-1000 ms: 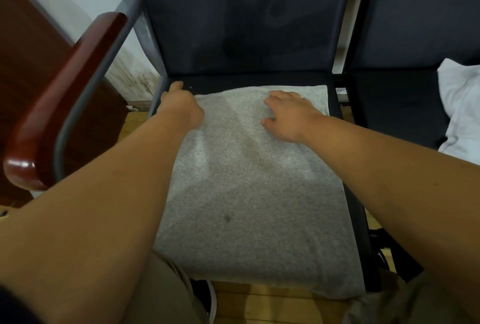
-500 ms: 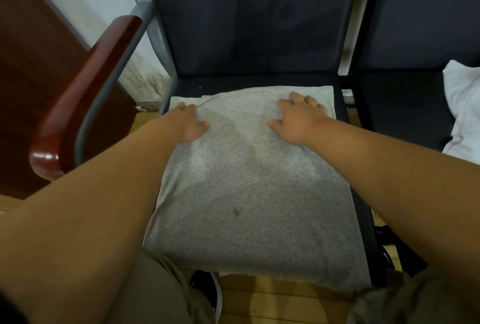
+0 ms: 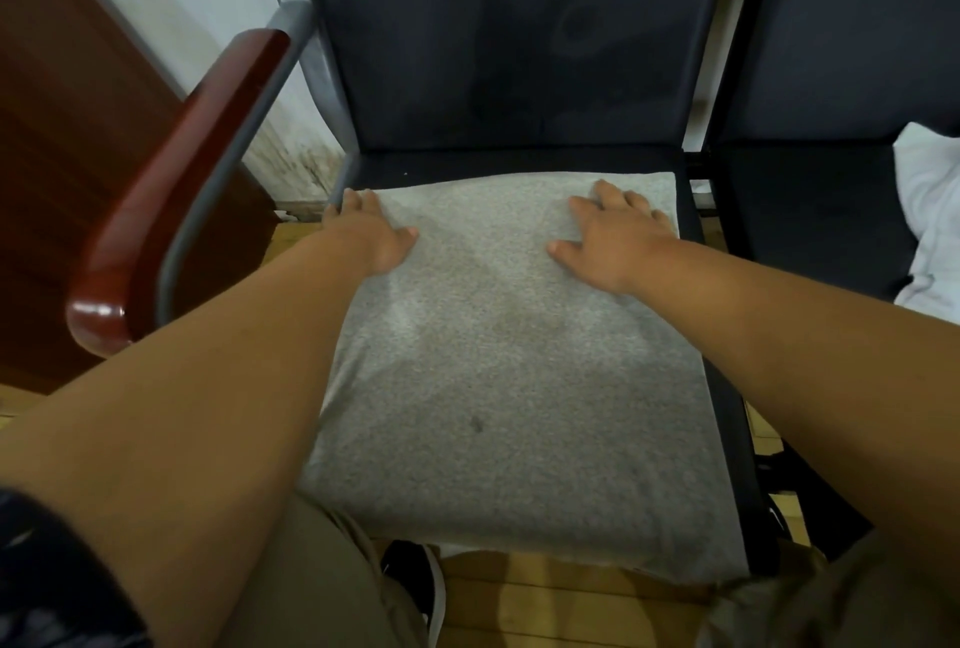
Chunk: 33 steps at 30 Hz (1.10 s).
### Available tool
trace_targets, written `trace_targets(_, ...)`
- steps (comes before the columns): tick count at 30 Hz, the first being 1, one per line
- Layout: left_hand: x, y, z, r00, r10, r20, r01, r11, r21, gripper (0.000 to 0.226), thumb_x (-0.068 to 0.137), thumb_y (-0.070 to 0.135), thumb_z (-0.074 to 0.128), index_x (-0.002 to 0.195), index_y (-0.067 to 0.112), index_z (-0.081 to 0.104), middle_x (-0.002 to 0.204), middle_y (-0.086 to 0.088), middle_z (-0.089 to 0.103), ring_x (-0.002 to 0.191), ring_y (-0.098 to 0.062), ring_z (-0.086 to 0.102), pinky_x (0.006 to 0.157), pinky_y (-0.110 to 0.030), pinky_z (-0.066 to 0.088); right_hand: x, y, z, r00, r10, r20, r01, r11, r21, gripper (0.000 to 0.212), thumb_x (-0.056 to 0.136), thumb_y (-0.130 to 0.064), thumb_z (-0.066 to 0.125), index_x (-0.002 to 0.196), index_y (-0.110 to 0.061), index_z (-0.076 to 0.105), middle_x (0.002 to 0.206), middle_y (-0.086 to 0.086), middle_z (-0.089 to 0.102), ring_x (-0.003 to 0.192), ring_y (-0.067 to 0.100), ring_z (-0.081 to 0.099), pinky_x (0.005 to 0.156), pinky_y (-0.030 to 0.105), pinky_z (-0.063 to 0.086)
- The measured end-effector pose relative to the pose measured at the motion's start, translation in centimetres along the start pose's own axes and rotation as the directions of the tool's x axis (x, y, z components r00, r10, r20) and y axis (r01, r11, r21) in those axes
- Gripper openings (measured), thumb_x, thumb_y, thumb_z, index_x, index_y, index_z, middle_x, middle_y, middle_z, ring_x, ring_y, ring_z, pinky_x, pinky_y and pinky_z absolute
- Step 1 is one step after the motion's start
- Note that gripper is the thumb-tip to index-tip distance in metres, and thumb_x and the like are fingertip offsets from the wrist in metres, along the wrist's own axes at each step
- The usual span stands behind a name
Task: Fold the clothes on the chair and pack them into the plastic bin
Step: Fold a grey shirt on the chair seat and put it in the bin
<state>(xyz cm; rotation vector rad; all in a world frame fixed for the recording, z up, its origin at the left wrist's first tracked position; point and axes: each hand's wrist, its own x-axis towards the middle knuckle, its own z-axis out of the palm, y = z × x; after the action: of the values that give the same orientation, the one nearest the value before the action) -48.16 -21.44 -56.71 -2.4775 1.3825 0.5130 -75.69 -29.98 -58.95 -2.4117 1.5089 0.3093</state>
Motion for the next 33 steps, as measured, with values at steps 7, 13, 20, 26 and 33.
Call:
trace_targets(7,-0.9,0.5,0.3,0.995,0.056,0.084,-0.055,0.998,-0.018,0.086,0.108,0.06,0.04,0.169,0.009,0.007,0.177,-0.009,0.0,0.161,-0.036,0.015,0.127,-0.049,0.021,-0.7,0.9,0.0,0.997,0.077,0.021,-0.078,0.997,0.023,0.09,0.1,-0.075,0.038,0.168,-0.018,0.019,0.176,0.01,0.006,0.159,0.039,0.013,0.129,0.053,0.017)
trace_targets(13,0.8,-1.1,1.7,0.989,0.099,0.112,-0.095,0.995,-0.041,0.095,0.102,0.073,0.037,0.17,0.018,-0.001,0.177,-0.005,-0.011,0.163,-0.032,-0.006,0.13,-0.058,0.011,-0.1,2.3,0.5,0.996,0.085,0.037,-0.087,0.995,0.054,0.091,0.1,-0.075,0.039,0.17,-0.023,0.012,0.177,0.004,-0.003,0.161,0.037,0.004,0.13,0.054,0.015)
trace_targets(20,3.0,0.1,1.8,0.995,0.09,0.045,-0.09,0.996,-0.018,0.098,0.101,0.077,0.029,0.168,0.018,-0.012,0.175,-0.005,-0.021,0.162,-0.03,-0.016,0.131,-0.052,0.001,1.3,2.7,0.2,0.994,0.107,0.011,-0.107,0.993,0.052,0.09,0.1,-0.077,0.035,0.17,-0.027,0.007,0.177,0.001,-0.008,0.162,0.035,-0.003,0.13,0.052,0.008)
trace_targets(26,4.5,0.2,1.3,0.994,0.111,0.004,-0.11,0.993,-0.049,0.095,0.102,0.076,0.028,0.169,0.018,-0.007,0.176,-0.003,-0.018,0.162,-0.029,-0.013,0.132,-0.051,0.002,2.5,2.9,0.0,0.993,0.115,-0.025,-0.114,0.992,0.055,0.092,0.098,-0.08,0.032,0.17,-0.028,0.008,0.178,0.002,-0.005,0.163,0.034,-0.002,0.13,0.052,0.008)
trace_targets(33,2.6,-0.9,-0.7,0.985,0.166,-0.035,-0.168,0.984,-0.066,0.084,0.107,0.058,0.044,0.17,0.014,0.009,0.177,-0.007,-0.007,0.163,-0.032,0.004,0.13,-0.049,0.015,1.1,2.7,-0.9,0.992,0.108,-0.066,-0.102,0.991,0.082,0.09,0.1,-0.075,0.036,0.169,-0.021,0.018,0.177,0.007,-0.002,0.162,0.034,0.003,0.13,0.049,0.011)
